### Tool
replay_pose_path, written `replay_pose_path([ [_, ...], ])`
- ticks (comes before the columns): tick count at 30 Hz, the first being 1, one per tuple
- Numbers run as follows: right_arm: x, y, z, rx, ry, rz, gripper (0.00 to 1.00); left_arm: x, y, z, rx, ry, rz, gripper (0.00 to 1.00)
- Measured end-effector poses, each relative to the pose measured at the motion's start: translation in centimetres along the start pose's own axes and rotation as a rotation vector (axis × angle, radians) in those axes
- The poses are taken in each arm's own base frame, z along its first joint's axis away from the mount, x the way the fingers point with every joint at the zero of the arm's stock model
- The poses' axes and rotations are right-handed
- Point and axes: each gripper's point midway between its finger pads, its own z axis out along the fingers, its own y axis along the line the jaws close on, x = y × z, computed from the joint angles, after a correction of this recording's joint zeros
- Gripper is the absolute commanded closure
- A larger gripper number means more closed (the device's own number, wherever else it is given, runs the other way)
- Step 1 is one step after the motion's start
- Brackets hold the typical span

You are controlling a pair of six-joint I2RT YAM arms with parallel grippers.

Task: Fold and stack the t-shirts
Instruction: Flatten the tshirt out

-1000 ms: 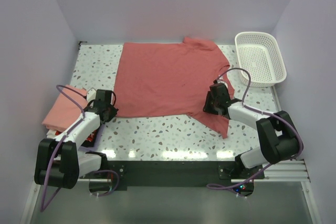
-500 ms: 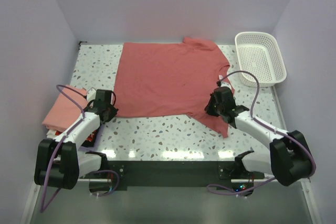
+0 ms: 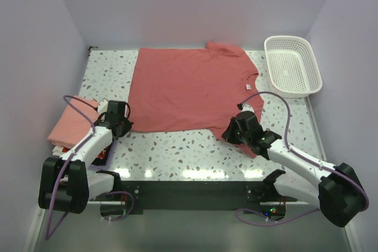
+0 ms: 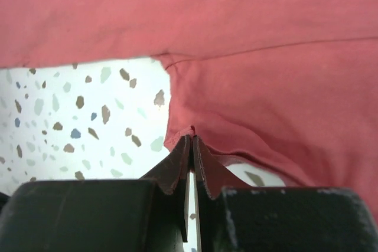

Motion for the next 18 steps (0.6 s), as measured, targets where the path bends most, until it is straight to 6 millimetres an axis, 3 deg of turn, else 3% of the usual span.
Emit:
replay_pose_path([
  [4, 1.8, 1.3, 0.0, -0.025, 0.04, -0.004, 0.92, 0.0, -0.1, 0.0, 0.004, -0.001, -0.001, 1.0],
  [8, 3.8, 1.4, 0.0, -0.028, 0.077, 0.005, 0.85, 0.0, -0.1, 0.0, 0.007, 0.001, -0.001, 1.0],
  [10, 4.3, 1.1, 0.0, -0.018, 0.085, 0.011, 0.76, 0.0, -0.2, -0.1, 0.008, 0.002, -0.001, 1.0],
  [13, 4.3, 0.9, -0.2, -0.001, 0.08, 0.022, 0.58, 0.0, -0.2, 0.0, 0.012, 0.001, 0.003, 1.0],
  [18, 2.7, -0.4, -2.4, 0.07, 0.013, 0.038, 0.43, 0.0, -0.2, -0.1, 0.016, -0.001, 0.006, 1.0],
])
